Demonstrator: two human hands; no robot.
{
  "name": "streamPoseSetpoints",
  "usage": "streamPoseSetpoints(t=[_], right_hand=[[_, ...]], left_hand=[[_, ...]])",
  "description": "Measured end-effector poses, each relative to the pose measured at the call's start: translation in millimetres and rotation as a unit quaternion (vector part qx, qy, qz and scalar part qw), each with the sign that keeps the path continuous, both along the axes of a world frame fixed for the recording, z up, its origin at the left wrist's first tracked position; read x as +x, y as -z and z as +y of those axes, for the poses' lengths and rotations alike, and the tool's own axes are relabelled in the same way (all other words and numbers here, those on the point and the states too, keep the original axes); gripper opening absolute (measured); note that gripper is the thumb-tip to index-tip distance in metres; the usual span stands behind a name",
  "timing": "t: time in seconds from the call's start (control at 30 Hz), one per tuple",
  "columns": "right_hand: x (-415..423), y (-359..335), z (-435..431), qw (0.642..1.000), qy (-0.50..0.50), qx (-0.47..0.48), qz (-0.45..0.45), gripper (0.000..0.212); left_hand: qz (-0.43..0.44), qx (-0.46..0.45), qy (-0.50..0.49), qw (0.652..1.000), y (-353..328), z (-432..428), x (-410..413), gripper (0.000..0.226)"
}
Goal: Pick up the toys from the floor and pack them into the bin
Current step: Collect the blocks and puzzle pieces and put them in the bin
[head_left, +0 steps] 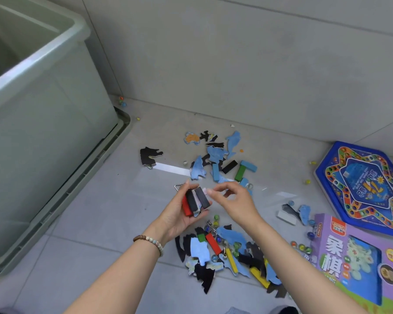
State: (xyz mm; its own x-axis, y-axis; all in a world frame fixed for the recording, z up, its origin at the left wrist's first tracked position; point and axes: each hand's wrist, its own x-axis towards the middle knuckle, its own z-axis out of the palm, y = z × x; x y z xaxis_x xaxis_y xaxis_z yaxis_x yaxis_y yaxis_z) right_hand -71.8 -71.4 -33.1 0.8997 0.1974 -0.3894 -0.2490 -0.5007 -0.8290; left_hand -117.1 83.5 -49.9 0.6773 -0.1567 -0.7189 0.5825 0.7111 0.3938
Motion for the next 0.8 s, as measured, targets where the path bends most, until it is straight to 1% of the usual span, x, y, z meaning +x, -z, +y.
streamPoseSetpoints(t=[0.03,0.1,0.13,0.2,0.27,0.33,0.37,0.4,0.5,0.53,0.6,0.7,0.8], right_hand=[[4.6,5.0,-13.8,0.998,0.056,-0.011,-0.010,0.018],[14.4,18.0,-43.9,0.984,0.169,-0.052,-0.020,0.022],[18.1,24.0,-56.2,0.976,0.205,-0.073,-0.012,0.025],[22.4,35.7,-69.7,0.967,0.234,-0.098,0.028,0.034],[24.8,45.5,-67.6,0.962,0.238,-0.111,0.071,0.041],[28.2,53.4,-56.1,0.959,0.235,-0.126,0.093,0.042],[30.7,56.1,-48.7,0.957,0.237,-0.136,0.102,0.048],[33.4,59.1,-42.9,0.953,0.239,-0.151,0.105,0.054],[39.7,67.1,-35.8,0.937,0.245,-0.227,0.102,0.059],[40.0,67.0,-35.7,0.934,0.242,-0.243,0.097,0.059],[37.1,64.7,-38.5,0.937,0.226,-0.252,0.088,0.051],[23.0,64.0,-46.7,0.952,0.185,-0.234,0.068,0.041],[5.0,63.7,-52.7,0.961,0.142,-0.237,-0.002,0.040]], left_hand=[[0.004,0.006,-0.005,1.000,-1.2,-6.1,3.9,0.028],[0.007,0.024,-0.010,1.000,-1.5,-15.4,11.1,0.015],[0.006,0.033,-0.006,0.999,-0.3,-19.0,13.8,0.012],[0.006,0.040,0.001,0.999,1.9,-24.8,16.9,0.011],[0.013,0.045,0.003,0.999,5.0,-28.1,16.1,0.010],[0.022,0.051,0.003,0.998,9.8,-29.4,12.5,0.011],[0.026,0.051,0.003,0.998,11.3,-29.3,10.5,0.012],[0.028,0.052,0.003,0.998,13.0,-28.9,8.7,0.012],[0.030,0.056,0.002,0.998,15.5,-26.5,5.0,0.012],[0.032,0.055,0.000,0.998,15.7,-25.1,4.3,0.012],[0.036,0.054,-0.002,0.998,16.5,-22.1,2.9,0.012],[0.035,0.054,0.001,0.998,17.6,-18.3,0.7,0.014],[0.038,0.055,-0.001,0.998,18.0,-16.4,0.0,0.013]])
